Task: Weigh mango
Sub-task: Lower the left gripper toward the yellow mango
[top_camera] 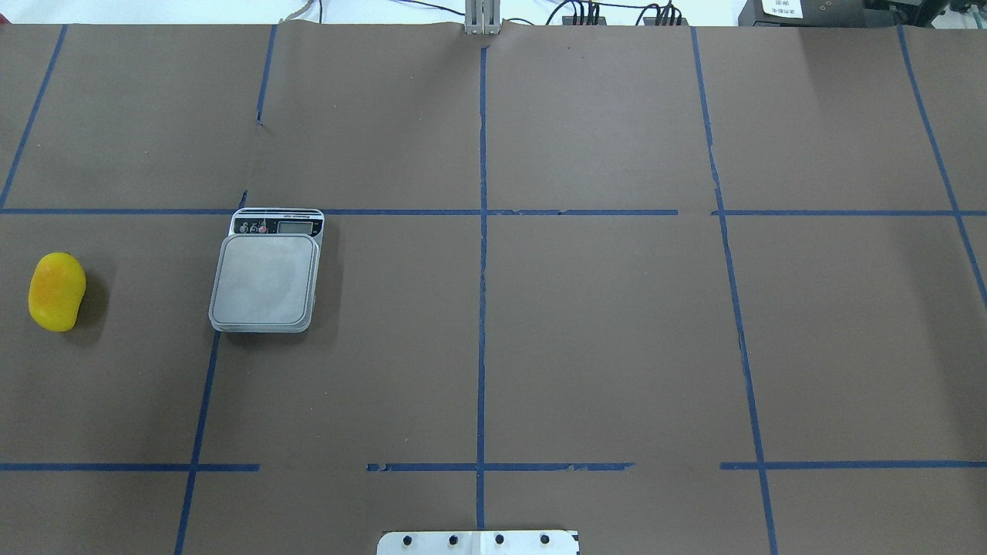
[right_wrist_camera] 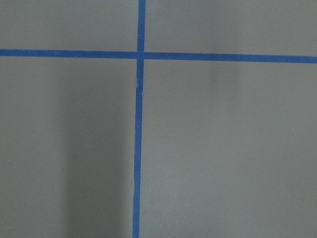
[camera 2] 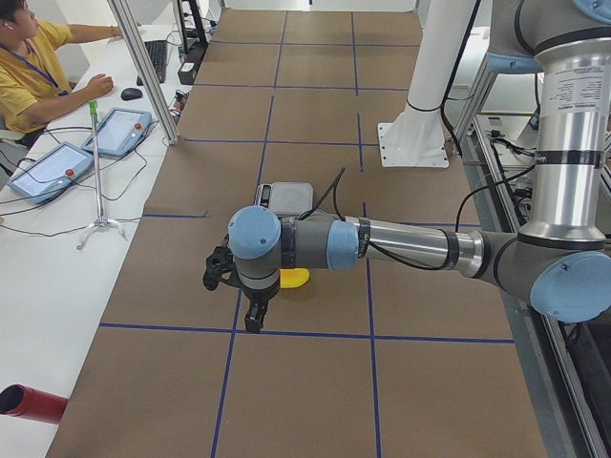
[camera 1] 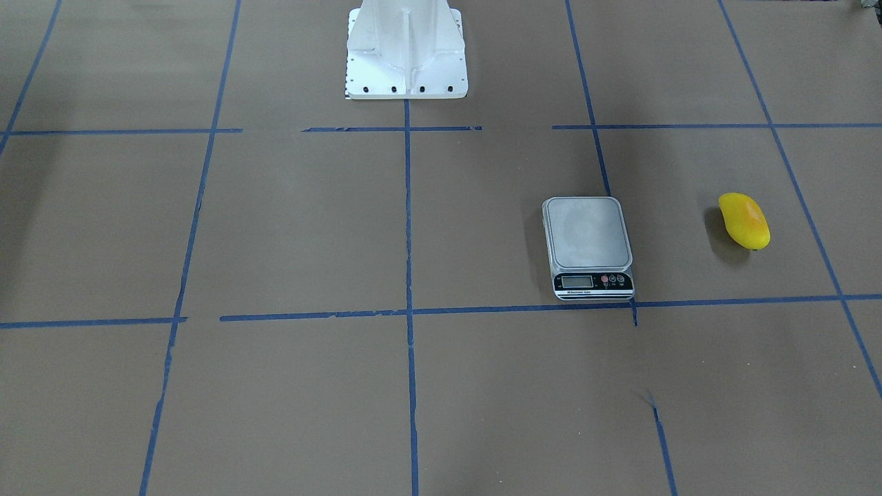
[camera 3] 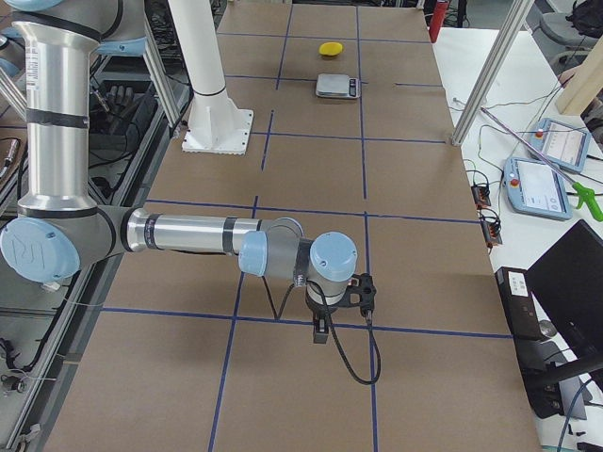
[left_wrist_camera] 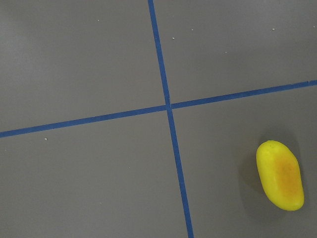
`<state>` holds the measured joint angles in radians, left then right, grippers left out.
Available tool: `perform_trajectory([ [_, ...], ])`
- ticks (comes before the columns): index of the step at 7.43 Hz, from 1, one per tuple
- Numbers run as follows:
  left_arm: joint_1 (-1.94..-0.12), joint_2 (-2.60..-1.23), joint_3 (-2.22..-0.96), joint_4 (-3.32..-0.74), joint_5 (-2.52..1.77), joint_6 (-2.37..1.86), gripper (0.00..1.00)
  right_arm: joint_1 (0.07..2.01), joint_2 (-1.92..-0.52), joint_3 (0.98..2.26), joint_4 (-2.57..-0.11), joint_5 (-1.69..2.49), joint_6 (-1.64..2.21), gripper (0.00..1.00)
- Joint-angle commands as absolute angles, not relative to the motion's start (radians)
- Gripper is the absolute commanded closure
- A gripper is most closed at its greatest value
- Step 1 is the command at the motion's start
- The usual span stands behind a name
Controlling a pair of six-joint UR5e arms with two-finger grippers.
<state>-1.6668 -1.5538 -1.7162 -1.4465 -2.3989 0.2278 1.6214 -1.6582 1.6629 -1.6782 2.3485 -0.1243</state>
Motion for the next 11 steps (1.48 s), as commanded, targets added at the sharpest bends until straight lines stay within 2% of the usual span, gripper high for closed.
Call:
perform_trajectory([
  [1,-1.661,-1.558,-1.723,-1.463,-2.393,0.224,0.00,1.621,-1.658,1.663,-1.678,2.349,-0.124,0.00],
  [4,-1.646,-1.560,-1.710,-1.474,-2.388,0.227,0.00,1.621,-1.658,1.663,-1.678,2.349,-0.124,0.00],
  [6,-1.640,-1.493,-1.671,-1.695,-2.351,0.206,0.00,1.621,-1.658,1.663,-1.678,2.349,-0.124,0.00],
  [7,-1.608,-1.493,-1.675,-1.733,-2.405,0.060,0.00,1.621,-1.658,1.663,-1.678,2.349,-0.124,0.00],
  [9,-1.353,-1.496,-1.716,-1.915,-2.405,-0.292,0.00,1.621,-1.658,1.663,-1.678,2.349,-0.124,0.00],
  [11,-1.249,-1.490,-1.706,-1.993,-2.372,-0.417,0.00,1.621,-1.658,1.663,-1.678,2.349,-0.124,0.00],
])
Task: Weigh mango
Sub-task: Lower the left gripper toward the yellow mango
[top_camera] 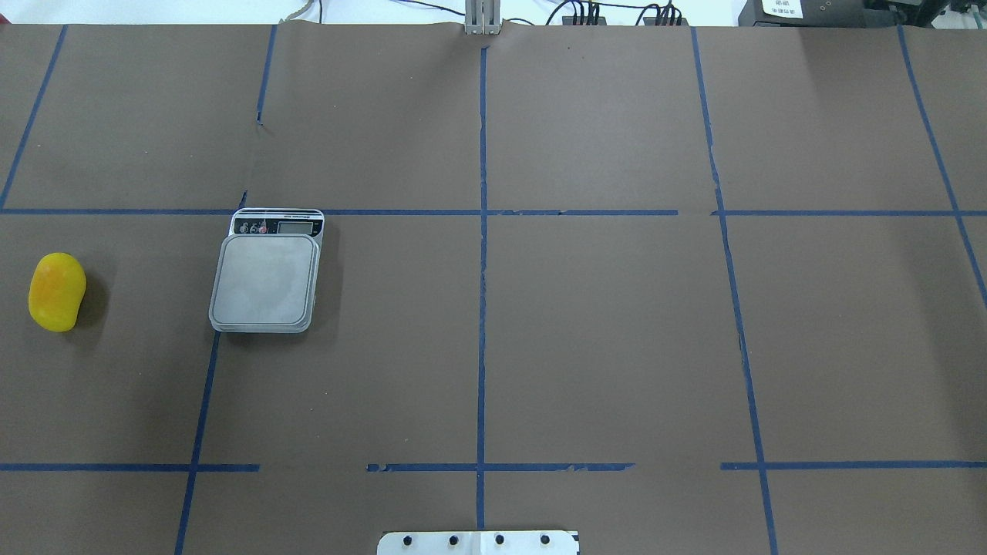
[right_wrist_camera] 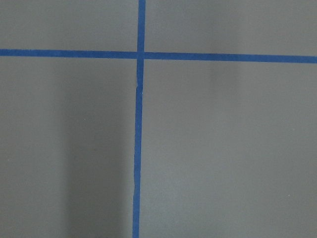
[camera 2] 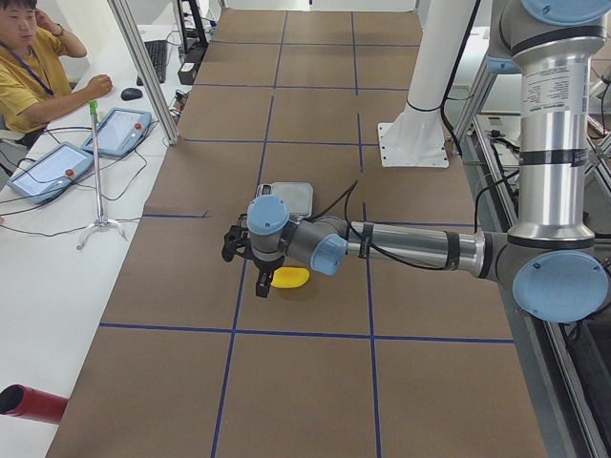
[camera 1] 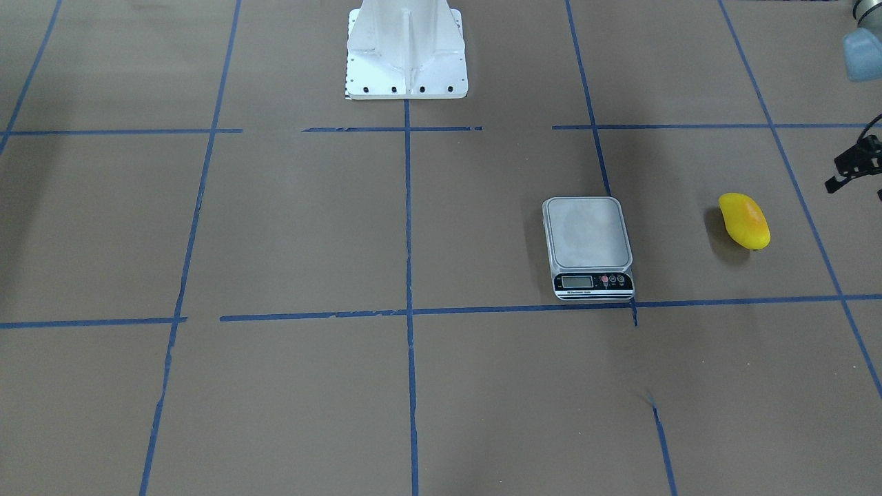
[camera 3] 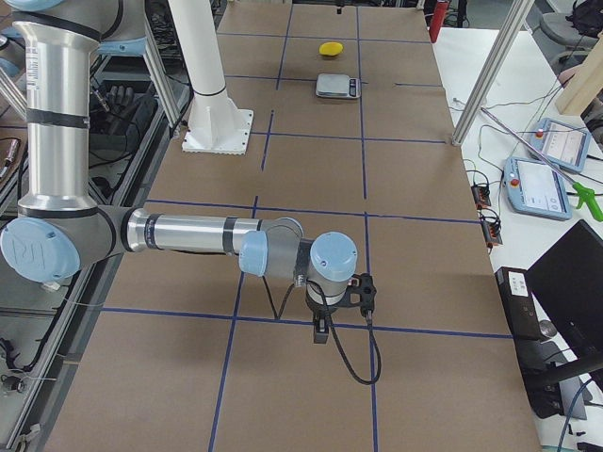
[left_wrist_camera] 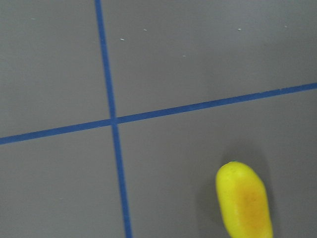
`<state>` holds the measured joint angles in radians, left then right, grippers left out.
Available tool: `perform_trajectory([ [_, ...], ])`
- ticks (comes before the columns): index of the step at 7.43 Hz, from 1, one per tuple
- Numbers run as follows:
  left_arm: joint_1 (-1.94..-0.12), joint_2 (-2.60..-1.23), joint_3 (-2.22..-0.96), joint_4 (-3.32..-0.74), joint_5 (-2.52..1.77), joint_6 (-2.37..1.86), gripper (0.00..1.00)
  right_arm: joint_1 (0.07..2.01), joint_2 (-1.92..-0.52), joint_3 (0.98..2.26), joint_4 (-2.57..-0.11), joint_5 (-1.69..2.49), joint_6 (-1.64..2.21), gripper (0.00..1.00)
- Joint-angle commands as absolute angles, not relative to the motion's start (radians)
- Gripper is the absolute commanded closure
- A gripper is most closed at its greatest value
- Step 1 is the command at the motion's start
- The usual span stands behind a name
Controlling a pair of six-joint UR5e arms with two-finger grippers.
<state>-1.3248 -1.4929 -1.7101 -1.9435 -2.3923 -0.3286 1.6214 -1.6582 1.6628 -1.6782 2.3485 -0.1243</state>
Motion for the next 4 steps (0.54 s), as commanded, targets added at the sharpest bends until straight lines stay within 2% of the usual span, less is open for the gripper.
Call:
perform_trajectory([
  [1,-1.223,-1.489,-1.689,-1.994,-2.341,-0.423,0.00,1.621,-1.658,1.663,-1.678,2.349,-0.124,0.00],
  [4,-1.120,-1.511,-1.669,-1.996,-2.324,-0.613,0.00,1.621,-1.658,1.663,-1.678,2.349,-0.124,0.00],
])
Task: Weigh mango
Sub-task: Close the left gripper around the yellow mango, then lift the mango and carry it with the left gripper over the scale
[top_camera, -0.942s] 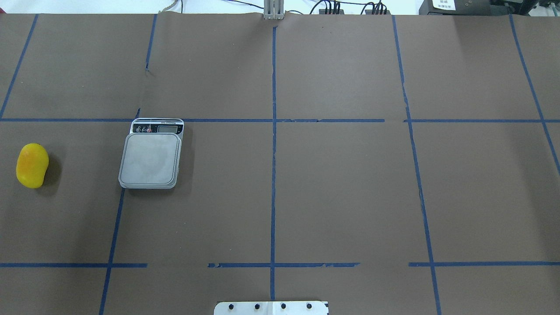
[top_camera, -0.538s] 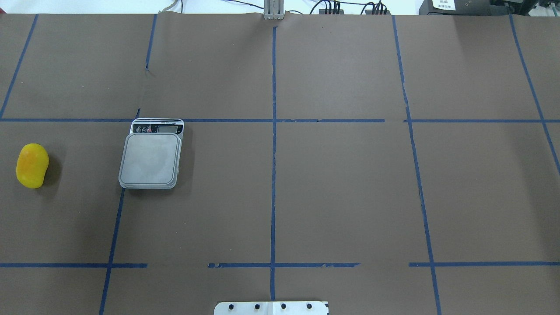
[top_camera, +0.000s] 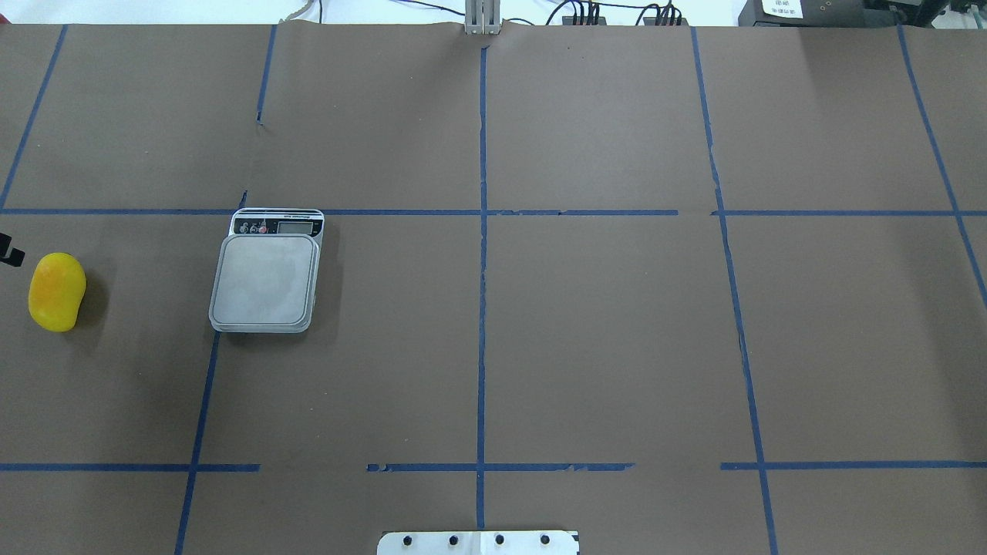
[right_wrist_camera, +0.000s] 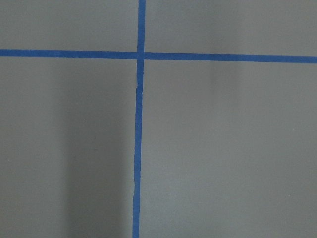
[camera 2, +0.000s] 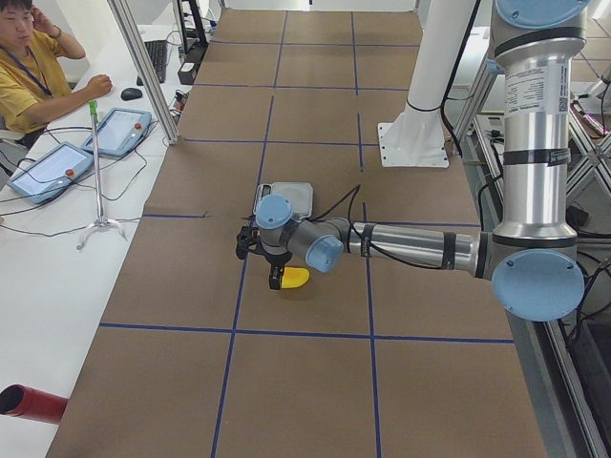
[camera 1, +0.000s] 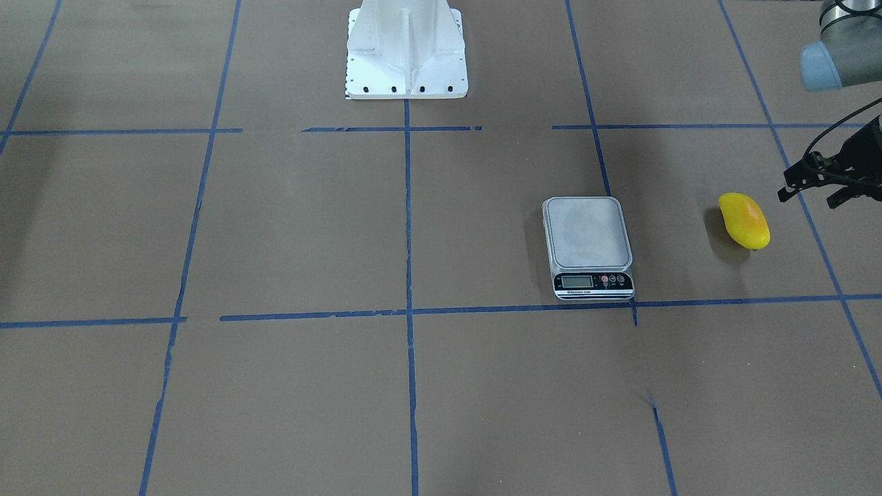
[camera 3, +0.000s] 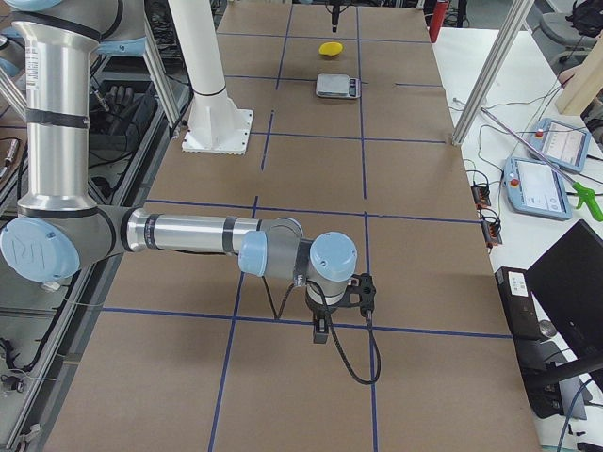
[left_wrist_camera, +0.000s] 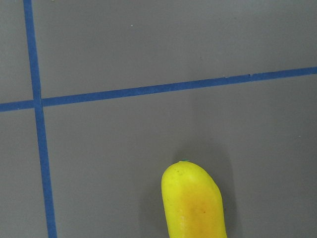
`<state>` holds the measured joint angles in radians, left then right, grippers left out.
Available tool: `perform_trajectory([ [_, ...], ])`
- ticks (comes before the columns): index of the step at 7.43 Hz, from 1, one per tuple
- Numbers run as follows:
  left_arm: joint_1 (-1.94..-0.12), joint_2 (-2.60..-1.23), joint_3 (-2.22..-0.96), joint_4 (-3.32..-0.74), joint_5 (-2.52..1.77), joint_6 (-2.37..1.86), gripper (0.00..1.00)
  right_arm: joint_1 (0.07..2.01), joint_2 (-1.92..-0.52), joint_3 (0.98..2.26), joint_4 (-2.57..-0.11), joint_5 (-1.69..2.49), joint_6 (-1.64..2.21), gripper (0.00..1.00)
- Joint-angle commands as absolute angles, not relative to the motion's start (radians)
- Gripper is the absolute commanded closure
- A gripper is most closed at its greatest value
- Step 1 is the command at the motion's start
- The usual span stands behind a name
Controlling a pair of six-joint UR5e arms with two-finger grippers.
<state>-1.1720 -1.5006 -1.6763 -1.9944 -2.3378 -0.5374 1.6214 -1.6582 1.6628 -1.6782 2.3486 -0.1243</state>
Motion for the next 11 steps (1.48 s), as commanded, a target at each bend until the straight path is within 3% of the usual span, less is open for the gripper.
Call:
perform_trajectory([
  [1,-1.086,-1.520,-1.652,-1.999,-2.307,-0.650,0.00,1.621,-1.658,1.663,-1.678,2.349,-0.124,0.00],
  [4,-1.029,-1.558,-1.524,-2.109,-2.306,-0.692,0.00,1.621,-1.658,1.663,-1.678,2.349,-0.124,0.00],
  [5,-1.011,-1.568,-1.497,-2.130,-2.306,-0.710,0.05,1.621,-1.658,1.663,-1.678,2.349,-0.124,0.00],
  [6,-1.009,-1.568,-1.503,-2.129,-2.304,-0.709,0.58,1.621,-1.658,1.663,-1.678,2.349,-0.124,0.00],
  [7,-1.011,-1.566,-1.512,-2.128,-2.303,-0.715,1.00,1.621,-1.658,1.663,-1.678,2.349,-0.124,0.00],
  [10,-1.016,-1.567,-1.828,-1.932,-2.312,-0.906,1.00,1.621,-1.658,1.663,-1.678,2.349,-0.124,0.00],
  [11,-1.012,-1.656,-1.832,-1.893,-2.310,-1.016,1.00,1.621,-1.658,1.663,-1.678,2.349,-0.124,0.00],
])
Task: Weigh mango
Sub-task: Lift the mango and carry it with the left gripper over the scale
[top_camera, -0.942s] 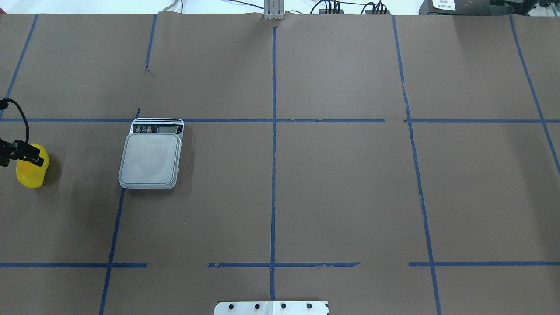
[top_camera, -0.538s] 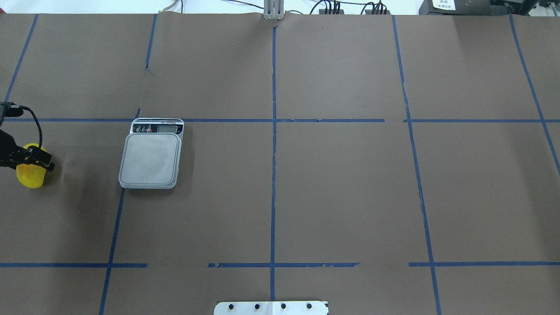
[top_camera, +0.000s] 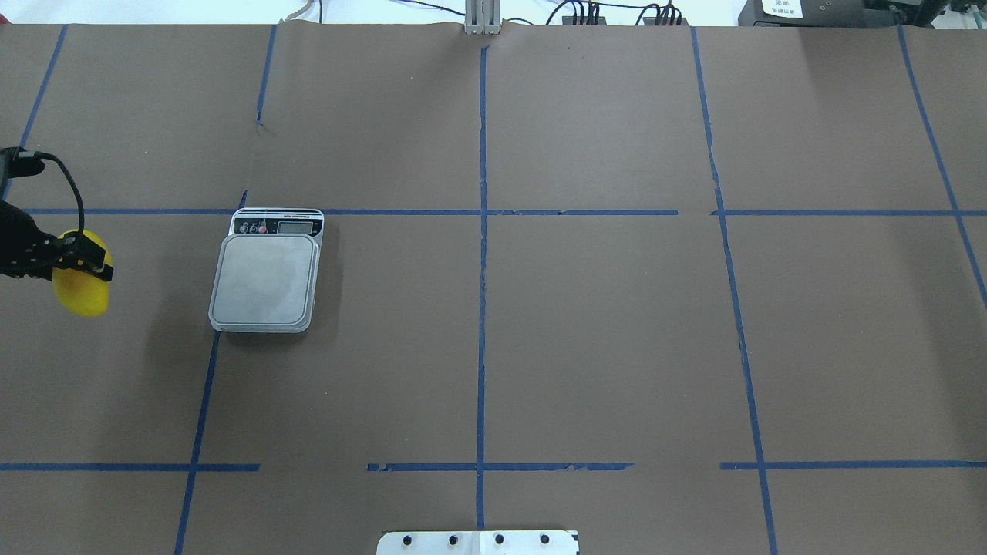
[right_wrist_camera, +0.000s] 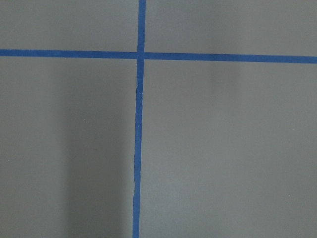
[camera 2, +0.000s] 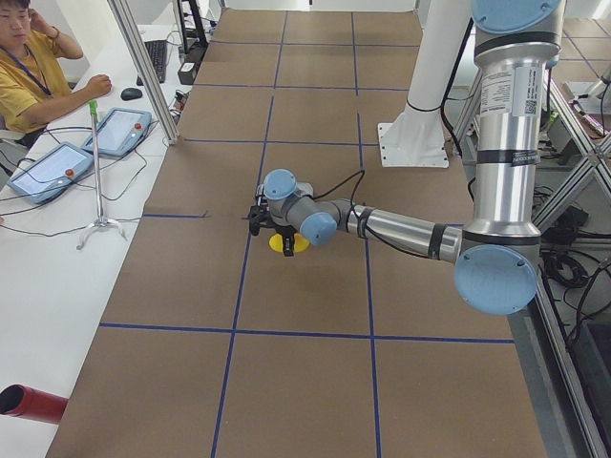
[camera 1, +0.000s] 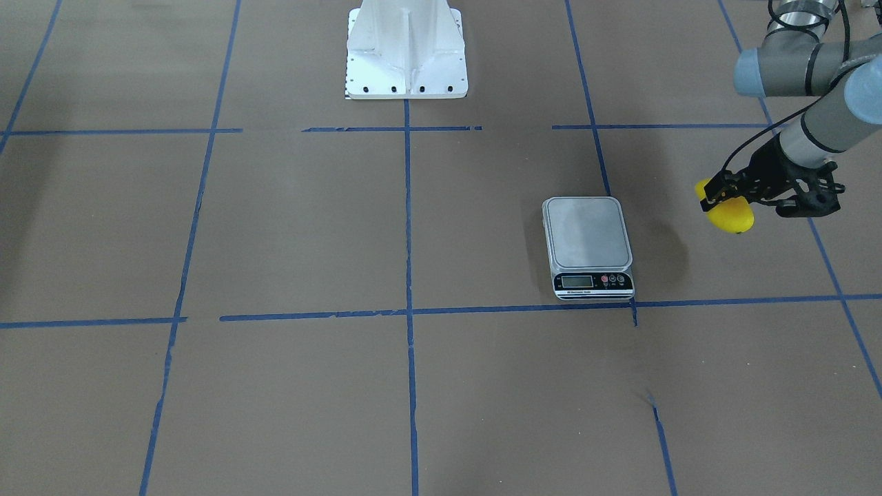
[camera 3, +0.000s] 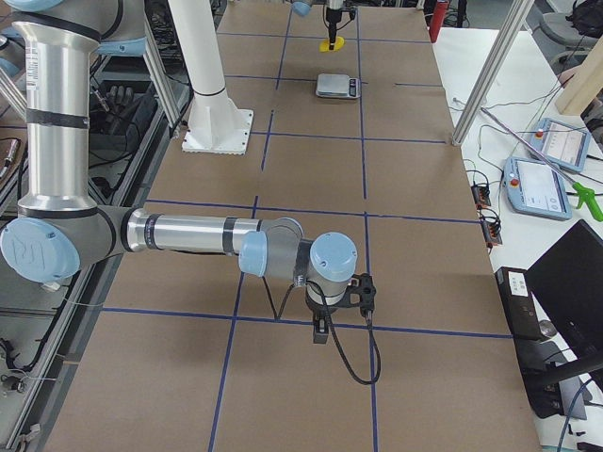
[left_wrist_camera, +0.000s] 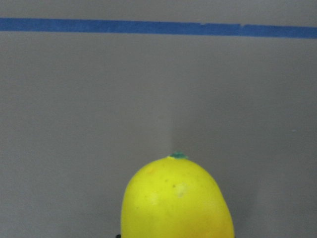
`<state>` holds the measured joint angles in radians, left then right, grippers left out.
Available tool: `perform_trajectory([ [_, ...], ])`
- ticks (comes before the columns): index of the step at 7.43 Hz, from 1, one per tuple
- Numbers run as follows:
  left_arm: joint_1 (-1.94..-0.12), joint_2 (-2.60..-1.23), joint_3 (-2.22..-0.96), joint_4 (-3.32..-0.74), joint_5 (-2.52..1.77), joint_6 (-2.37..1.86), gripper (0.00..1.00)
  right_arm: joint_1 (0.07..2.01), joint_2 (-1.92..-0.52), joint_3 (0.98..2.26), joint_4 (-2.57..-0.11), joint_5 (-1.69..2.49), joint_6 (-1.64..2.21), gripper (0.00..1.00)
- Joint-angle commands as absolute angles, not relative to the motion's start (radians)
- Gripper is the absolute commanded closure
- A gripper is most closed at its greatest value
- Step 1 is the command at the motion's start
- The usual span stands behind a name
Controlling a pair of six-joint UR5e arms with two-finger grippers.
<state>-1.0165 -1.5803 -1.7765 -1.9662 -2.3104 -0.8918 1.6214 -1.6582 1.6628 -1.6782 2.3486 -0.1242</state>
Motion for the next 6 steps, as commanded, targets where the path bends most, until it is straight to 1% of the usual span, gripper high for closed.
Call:
perform_trajectory([
  [1,-0.968,-1.771,-1.804,-1.872,-2.309,-1.139,1.00,1.621,-1.658,1.663,-1.678,2.349,-0.124,0.00],
  [2,-0.859,-1.852,-1.758,-1.862,-2.303,-1.225,1.00,1.621,-1.658,1.663,-1.678,2.349,-0.124,0.00],
  [4,-0.783,-1.934,-1.672,-1.861,-2.278,-1.250,1.00,1.621,-1.658,1.663,-1.678,2.349,-0.124,0.00],
  [6,-0.782,-1.918,-1.687,-1.861,-2.250,-1.244,1.00,1.621,-1.658,1.663,-1.678,2.349,-0.124,0.00],
])
